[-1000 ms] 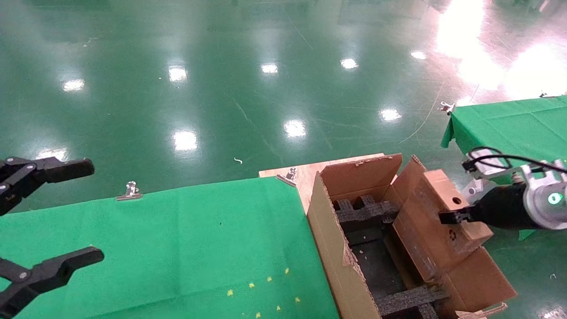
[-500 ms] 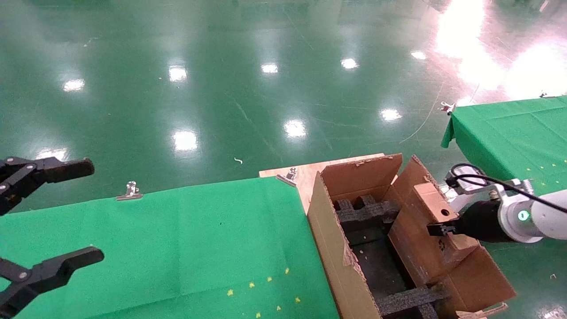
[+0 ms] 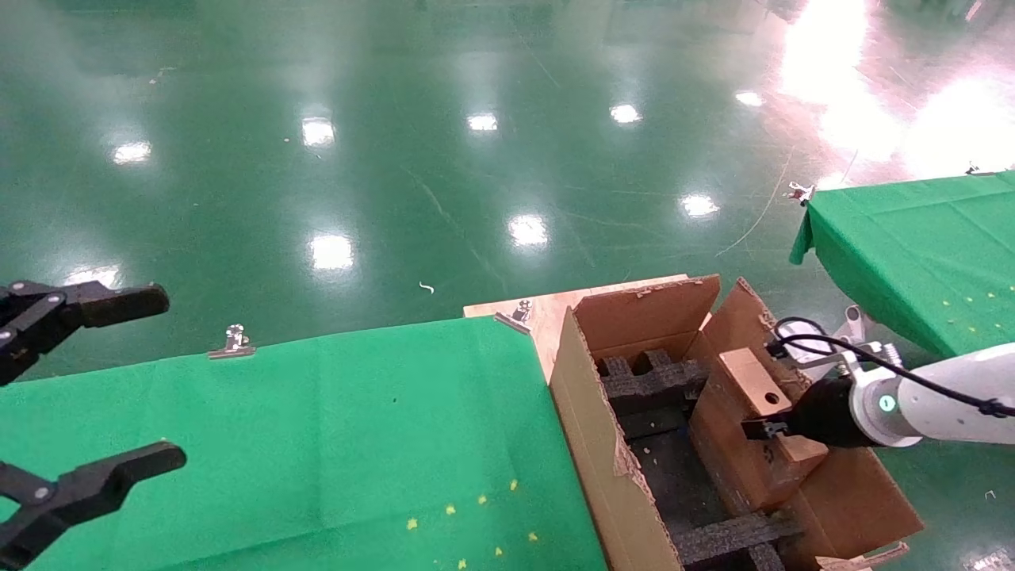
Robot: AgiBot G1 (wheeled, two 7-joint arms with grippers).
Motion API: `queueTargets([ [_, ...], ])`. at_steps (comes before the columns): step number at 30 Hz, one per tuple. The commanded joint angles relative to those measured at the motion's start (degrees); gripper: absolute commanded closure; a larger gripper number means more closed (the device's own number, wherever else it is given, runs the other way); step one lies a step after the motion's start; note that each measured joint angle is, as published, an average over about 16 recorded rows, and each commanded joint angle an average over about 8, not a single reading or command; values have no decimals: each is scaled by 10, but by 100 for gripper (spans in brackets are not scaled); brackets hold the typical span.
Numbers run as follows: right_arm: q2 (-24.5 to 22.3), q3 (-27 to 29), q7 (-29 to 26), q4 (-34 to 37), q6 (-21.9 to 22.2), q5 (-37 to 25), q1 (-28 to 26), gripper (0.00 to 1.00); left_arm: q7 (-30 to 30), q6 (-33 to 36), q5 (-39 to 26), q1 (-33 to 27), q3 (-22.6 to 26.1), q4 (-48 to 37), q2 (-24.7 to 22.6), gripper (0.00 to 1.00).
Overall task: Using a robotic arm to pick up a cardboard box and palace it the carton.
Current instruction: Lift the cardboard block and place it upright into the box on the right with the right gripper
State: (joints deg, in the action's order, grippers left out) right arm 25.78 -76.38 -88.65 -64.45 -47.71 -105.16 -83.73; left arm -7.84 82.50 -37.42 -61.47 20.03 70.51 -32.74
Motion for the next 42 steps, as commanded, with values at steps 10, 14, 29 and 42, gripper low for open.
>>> queueTargets([
  [10, 53, -2, 67, 98, 17, 39, 18, 100, 0, 0, 0, 0, 0, 0, 0, 0],
  [14, 70, 0, 94, 131, 18, 56, 22, 100, 0, 0, 0, 0, 0, 0, 0, 0],
  [29, 121, 9, 179, 239, 17, 105, 36, 76, 0, 0, 0, 0, 0, 0, 0, 0],
  [42, 126, 11, 190, 252, 14, 115, 37, 0, 0, 0, 0, 0, 0, 0, 0, 0],
])
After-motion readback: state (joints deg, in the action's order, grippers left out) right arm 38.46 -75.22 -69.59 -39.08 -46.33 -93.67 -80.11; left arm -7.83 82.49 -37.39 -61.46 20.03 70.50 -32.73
